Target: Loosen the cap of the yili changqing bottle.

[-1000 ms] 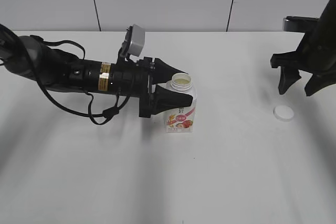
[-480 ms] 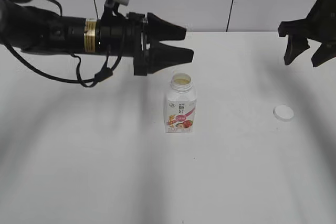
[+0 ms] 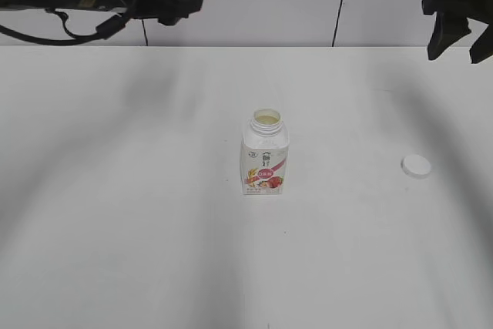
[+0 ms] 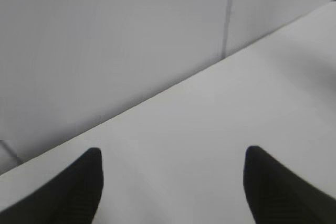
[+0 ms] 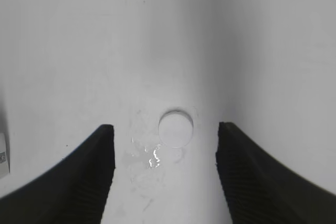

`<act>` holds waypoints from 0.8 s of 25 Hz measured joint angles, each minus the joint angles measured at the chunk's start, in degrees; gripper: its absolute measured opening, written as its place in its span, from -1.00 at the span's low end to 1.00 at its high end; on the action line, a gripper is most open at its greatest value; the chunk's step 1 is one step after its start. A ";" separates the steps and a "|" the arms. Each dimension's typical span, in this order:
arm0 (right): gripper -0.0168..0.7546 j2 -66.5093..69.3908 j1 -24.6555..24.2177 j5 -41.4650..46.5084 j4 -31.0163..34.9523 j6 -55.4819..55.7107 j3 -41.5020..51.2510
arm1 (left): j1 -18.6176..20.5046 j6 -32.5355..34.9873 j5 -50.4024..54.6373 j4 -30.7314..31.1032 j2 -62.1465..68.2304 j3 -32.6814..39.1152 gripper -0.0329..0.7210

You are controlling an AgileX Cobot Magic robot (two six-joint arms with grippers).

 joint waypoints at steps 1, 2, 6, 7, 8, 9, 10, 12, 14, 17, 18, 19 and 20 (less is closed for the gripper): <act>0.30 -0.11 0.00 0.17 -0.07 0.00 0.00 | 0.00 -1.44 3.04 0.00 -0.29 0.00 0.44; 0.30 -0.16 0.00 0.41 -0.31 0.00 0.00 | 0.00 -2.38 6.04 -0.06 -0.35 0.00 0.44; 0.30 -0.16 0.00 1.40 -1.52 0.00 0.00 | 0.00 -3.38 18.49 -1.77 -0.35 0.50 0.44; 0.30 -0.16 0.00 1.48 -1.97 0.00 0.00 | 0.00 -3.38 21.34 -2.52 -0.35 0.54 0.44; 0.30 -0.16 0.00 1.47 -2.41 0.00 0.00 | 0.12 -3.29 24.64 -3.52 -0.35 0.54 0.44; 0.30 -0.16 0.00 1.47 -2.84 0.00 0.00 | 0.17 -2.49 27.71 -4.95 -0.35 0.54 0.44; 0.30 -0.16 0.00 1.54 -3.18 0.00 0.00 | 0.23 -1.14 30.10 -6.70 -0.35 0.54 0.44; 0.30 -0.16 0.00 1.62 -3.73 0.00 0.00 | 0.42 4.68 35.02 -12.53 -0.35 0.54 0.44; 0.30 -0.16 0.00 1.64 -4.22 0.00 0.00 | 0.61 11.12 38.57 -19.84 -0.35 0.54 0.44; 0.30 -0.16 0.00 1.68 -4.76 0.00 0.00 | 0.68 20.19 41.75 -31.91 -0.35 0.54 0.43; 0.30 -0.16 0.00 1.68 -4.76 0.00 0.00 | 0.68 22.96 42.11 -36.24 -0.35 0.54 0.43; 0.30 -0.16 0.00 1.75 -4.76 0.00 0.00 | 0.68 25.74 42.29 -40.51 -0.35 0.54 0.43; 0.30 -0.16 0.00 1.91 -4.76 0.00 0.00 | 0.68 28.15 42.36 -43.98 -0.35 0.54 0.43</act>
